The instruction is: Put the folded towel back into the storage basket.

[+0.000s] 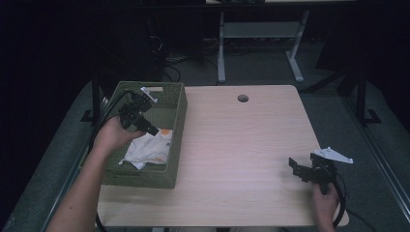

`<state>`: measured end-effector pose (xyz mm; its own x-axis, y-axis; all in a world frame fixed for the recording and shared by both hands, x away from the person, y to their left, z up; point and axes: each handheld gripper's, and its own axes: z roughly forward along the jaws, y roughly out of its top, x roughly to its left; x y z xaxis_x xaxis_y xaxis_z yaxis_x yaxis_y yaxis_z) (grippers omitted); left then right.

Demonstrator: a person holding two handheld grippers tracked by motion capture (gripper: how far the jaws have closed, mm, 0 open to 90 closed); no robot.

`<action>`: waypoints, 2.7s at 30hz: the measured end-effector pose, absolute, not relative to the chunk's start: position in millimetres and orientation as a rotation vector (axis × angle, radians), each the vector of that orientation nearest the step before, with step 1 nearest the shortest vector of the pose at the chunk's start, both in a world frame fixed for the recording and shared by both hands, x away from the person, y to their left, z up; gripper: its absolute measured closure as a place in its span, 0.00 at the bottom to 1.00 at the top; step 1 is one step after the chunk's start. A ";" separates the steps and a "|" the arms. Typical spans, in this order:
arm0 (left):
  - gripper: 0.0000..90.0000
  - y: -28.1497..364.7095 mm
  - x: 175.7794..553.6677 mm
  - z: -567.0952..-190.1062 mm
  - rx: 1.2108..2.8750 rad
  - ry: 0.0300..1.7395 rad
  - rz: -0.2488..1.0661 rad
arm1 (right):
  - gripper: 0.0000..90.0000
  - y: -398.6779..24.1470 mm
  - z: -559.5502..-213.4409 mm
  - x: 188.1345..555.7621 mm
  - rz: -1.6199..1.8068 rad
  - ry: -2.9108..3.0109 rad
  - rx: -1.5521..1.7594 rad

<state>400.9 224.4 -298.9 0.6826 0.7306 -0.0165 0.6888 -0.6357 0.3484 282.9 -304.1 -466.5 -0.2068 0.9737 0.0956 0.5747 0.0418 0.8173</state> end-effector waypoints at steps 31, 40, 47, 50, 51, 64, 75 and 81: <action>0.55 205.3 392.8 -284.5 2.570 1.095 0.196 | 0.15 -303.0 -466.5 282.9 1.045 1.829 1.554; 0.55 191.0 388.3 -281.7 2.580 1.055 0.206 | 0.15 -303.1 -466.4 282.8 1.044 1.829 1.554; 0.55 182.6 386.4 -280.7 2.583 1.038 0.199 | 0.15 -303.1 -466.5 282.8 1.041 1.831 1.549; 0.55 178.3 386.0 -280.4 2.587 1.023 0.198 | 0.15 -303.1 -466.5 282.8 1.042 1.833 1.552; 0.55 176.6 385.7 -280.3 2.586 1.021 0.202 | 0.15 -303.1 -466.5 282.8 1.042 1.833 1.551; 0.54 155.4 381.6 -278.3 2.593 0.972 0.199 | 0.15 -303.2 -466.5 282.8 1.043 1.833 1.548; 0.52 137.1 380.9 -280.2 2.608 0.928 0.189 | 0.15 -303.1 -466.5 282.8 1.045 1.831 1.554; 0.52 127.3 381.3 -281.9 2.620 0.919 0.184 | 0.15 -303.2 -466.4 282.8 1.045 1.830 1.553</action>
<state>381.3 127.3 -281.9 0.7802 0.6255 0.0048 0.5790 -0.7252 0.3726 282.8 -303.2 -466.4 -0.2094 0.9734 0.0926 0.5745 0.0458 0.8172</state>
